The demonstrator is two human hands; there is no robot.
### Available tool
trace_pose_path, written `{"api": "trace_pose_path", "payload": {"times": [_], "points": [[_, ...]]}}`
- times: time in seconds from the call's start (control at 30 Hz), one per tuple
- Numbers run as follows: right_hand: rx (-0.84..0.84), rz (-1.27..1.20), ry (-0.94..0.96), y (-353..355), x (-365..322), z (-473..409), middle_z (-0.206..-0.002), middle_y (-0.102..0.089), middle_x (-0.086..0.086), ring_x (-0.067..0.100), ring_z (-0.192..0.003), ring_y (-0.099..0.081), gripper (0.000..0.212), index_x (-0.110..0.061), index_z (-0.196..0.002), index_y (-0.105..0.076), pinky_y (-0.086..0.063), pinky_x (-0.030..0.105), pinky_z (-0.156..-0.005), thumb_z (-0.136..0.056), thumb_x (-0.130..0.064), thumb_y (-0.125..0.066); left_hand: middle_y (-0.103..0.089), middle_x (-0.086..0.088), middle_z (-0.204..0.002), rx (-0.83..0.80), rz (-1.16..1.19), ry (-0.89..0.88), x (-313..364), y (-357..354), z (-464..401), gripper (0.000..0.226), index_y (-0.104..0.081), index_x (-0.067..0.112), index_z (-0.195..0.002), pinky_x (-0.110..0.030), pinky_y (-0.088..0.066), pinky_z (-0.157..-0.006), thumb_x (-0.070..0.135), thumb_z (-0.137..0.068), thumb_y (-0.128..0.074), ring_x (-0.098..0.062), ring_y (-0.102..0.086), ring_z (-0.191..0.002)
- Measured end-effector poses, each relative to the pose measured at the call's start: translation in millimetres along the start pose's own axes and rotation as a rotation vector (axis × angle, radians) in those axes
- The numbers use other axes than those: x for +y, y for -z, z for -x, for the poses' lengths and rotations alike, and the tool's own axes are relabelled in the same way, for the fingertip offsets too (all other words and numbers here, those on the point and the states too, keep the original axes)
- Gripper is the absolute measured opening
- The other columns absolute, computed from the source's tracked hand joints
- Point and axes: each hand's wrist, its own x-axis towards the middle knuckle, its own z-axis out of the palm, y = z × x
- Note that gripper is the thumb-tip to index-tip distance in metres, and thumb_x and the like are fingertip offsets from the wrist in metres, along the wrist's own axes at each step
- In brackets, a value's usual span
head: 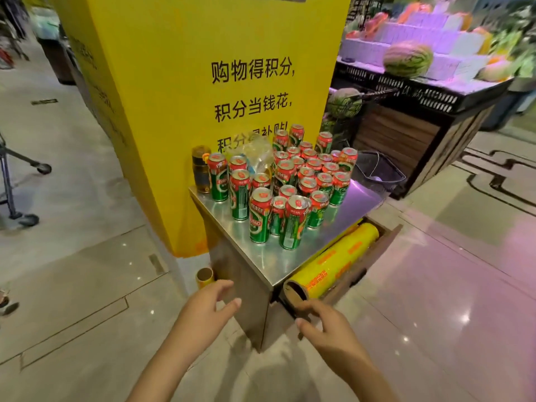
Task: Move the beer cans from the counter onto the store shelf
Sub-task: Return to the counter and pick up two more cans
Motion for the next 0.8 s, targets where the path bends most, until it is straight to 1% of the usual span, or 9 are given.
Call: {"api": "trace_pose_path", "payload": {"times": [0.07,0.13,0.17,0.3,0.4,0.5,0.57,0.67,0.8], "points": [[-0.004,-0.063,-0.077,10,10,-24,-0.106,-0.061,-0.007,0.004,-0.091,-0.055,0.018,-0.029,-0.108,-0.058,-0.038,0.005,-0.069,-0.09,-0.025,-0.059,-0.055,0.014,-0.124,-0.029,0.011,-0.022,11,-5,-30,0.041,-0.052,0.026,-0.128,-0.023,-0.041,-0.097,0.035,-0.089,-0.06,-0.004,-0.051,-0.116],[0.003,-0.098,-0.151,19,20,-50,-0.098,-0.061,-0.003,0.009,-0.085,-0.056,0.014,-0.032,-0.099,-0.055,-0.042,0.013,-0.069,-0.09,-0.023,-0.06,-0.055,0.014,-0.122,-0.047,0.027,-0.018,21,-10,-56,0.041,-0.051,0.026,-0.128,-0.023,-0.04,-0.098,0.035,-0.089,-0.06,-0.004,-0.051,-0.116],[0.01,-0.097,-0.176,23,24,-64,-0.099,-0.061,-0.003,0.01,-0.088,-0.056,0.015,-0.032,-0.099,-0.053,-0.044,0.019,-0.073,-0.09,-0.024,-0.06,-0.055,0.014,-0.121,-0.052,0.043,-0.008,24,-13,-68,0.04,-0.051,0.027,-0.127,-0.024,-0.04,-0.099,0.034,-0.089,-0.06,-0.004,-0.051,-0.115],[0.051,-0.156,-0.197,34,33,-118,-0.114,-0.057,-0.001,0.017,-0.109,-0.053,0.03,-0.029,-0.112,-0.05,-0.047,0.034,-0.09,-0.087,-0.023,-0.066,-0.057,0.013,-0.113,-0.077,0.119,0.055,31,-18,-112,0.035,-0.052,0.028,-0.121,-0.026,-0.041,-0.099,0.029,-0.088,-0.062,-0.006,-0.052,-0.111],[0.054,-0.178,-0.174,41,25,-157,-0.126,-0.052,-0.002,0.019,-0.118,-0.05,0.054,-0.02,-0.133,-0.043,-0.042,0.027,-0.085,-0.085,-0.024,-0.068,-0.057,0.008,-0.114,-0.081,0.155,0.131,31,-15,-143,0.04,-0.051,0.024,-0.124,-0.029,-0.042,-0.1,0.026,-0.086,-0.065,-0.01,-0.052,-0.114],[0.05,-0.212,-0.137,45,15,-190,-0.141,-0.044,0.0,0.016,-0.132,-0.039,0.074,-0.019,-0.144,-0.03,-0.036,0.027,-0.095,-0.082,-0.024,-0.072,-0.054,0.006,-0.118,-0.076,0.133,0.167,26,-11,-171,0.052,-0.045,0.022,-0.131,-0.025,-0.041,-0.095,0.028,-0.085,-0.067,-0.012,-0.051,-0.115],[0.073,-0.257,-0.108,46,11,-208,-0.134,-0.045,-0.006,0.015,-0.13,-0.038,0.077,-0.024,-0.141,-0.031,-0.035,0.027,-0.098,-0.078,-0.021,-0.076,-0.053,0.006,-0.12,-0.063,0.121,0.178,23,-10,-187,0.059,-0.041,0.022,-0.135,-0.028,-0.04,-0.097,0.031,-0.083,-0.068,-0.013,-0.049,-0.118],[0.119,-0.292,-0.043,46,7,-229,-0.115,-0.041,-0.027,0.005,-0.118,-0.039,0.075,-0.039,-0.125,-0.029,-0.032,0.022,-0.095,-0.074,-0.017,-0.079,-0.05,0.003,-0.13,-0.042,0.136,0.182,24,-13,-208,0.073,-0.035,0.02,-0.14,-0.031,-0.039,-0.102,0.033,-0.079,-0.072,-0.015,-0.045,-0.123],[0.1,-0.359,-0.044,39,6,-245,-0.115,-0.036,-0.037,0.0,-0.118,-0.037,0.081,-0.044,-0.125,-0.023,-0.03,0.021,-0.1,-0.072,-0.022,-0.081,-0.037,0.005,-0.147,-0.019,0.205,0.18,31,-23,-235,0.095,-0.026,0.021,-0.146,-0.034,-0.032,-0.11,0.04,-0.07,-0.079,-0.014,-0.035,-0.134]]}}
